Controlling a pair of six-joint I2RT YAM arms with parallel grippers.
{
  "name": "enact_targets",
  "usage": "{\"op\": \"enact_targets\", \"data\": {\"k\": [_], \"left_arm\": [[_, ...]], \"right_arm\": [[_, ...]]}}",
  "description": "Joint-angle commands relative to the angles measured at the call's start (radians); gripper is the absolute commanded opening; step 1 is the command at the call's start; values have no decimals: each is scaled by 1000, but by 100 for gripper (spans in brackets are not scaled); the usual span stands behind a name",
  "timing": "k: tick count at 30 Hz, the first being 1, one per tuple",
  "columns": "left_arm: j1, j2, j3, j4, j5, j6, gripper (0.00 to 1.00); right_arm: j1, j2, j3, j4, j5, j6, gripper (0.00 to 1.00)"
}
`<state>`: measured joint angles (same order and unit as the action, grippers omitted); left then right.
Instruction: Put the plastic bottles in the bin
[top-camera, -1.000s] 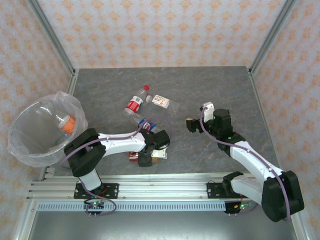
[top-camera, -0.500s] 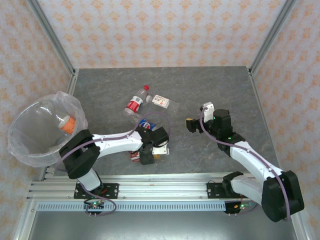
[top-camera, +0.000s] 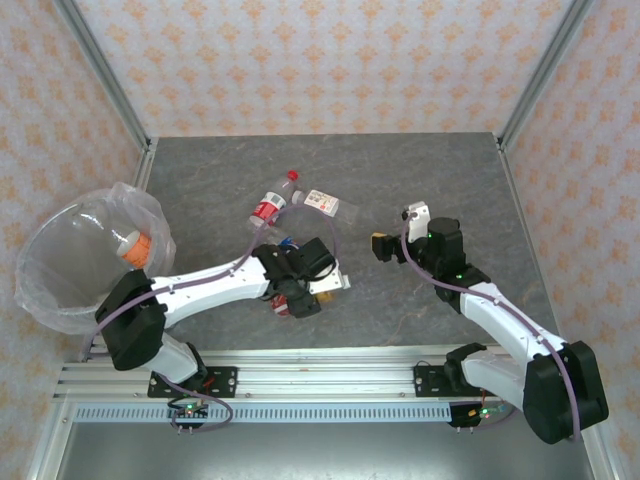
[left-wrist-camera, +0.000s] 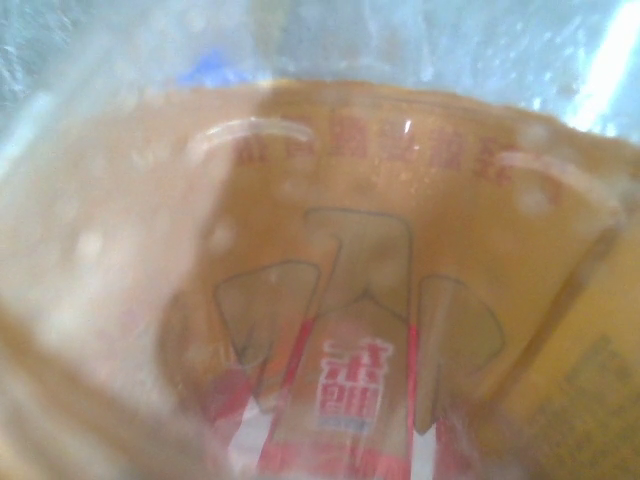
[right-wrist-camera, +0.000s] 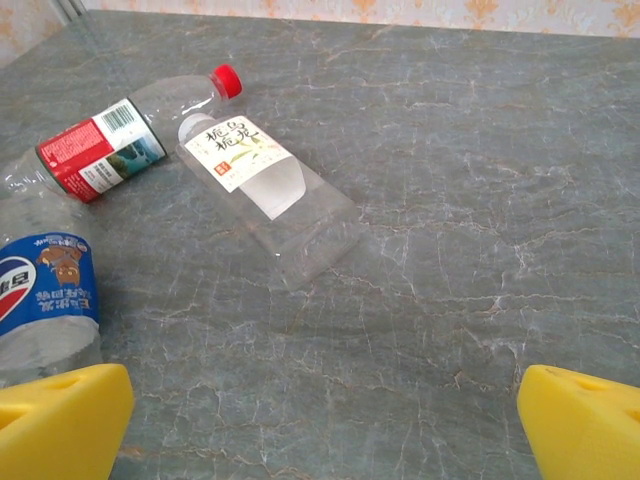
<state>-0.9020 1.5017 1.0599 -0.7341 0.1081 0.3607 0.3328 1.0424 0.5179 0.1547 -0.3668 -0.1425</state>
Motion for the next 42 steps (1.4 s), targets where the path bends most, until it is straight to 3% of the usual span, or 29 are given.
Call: {"op": "enact_targets", "data": {"k": [1, 7, 14, 17, 25, 28, 34, 42], "left_arm": [[28, -52, 35, 25, 35, -54, 56], [85, -130, 24, 105, 60, -136, 54], [134, -249, -5, 270, -39, -265, 52], [138, -278, 23, 302, -139, -337, 54], [138, -325, 51, 456, -544, -606, 52], [145, -347, 73, 464, -663, -613, 52], [169, -356, 161, 329, -837, -604, 51], [279, -422, 216, 209, -932, -551, 51]], "right_arm": [[1, 4, -10, 55, -1, 22, 99], [2, 22, -5, 84, -10, 47, 99], [3, 88, 36, 114, -60, 105, 99], [7, 120, 55, 148, -72, 120, 99], [39, 216, 137, 213, -128, 114, 99], [54, 249, 172, 216, -132, 106, 99], [81, 289, 209, 240, -130, 106, 99], [89, 315, 222, 247, -125, 113, 99]]}}
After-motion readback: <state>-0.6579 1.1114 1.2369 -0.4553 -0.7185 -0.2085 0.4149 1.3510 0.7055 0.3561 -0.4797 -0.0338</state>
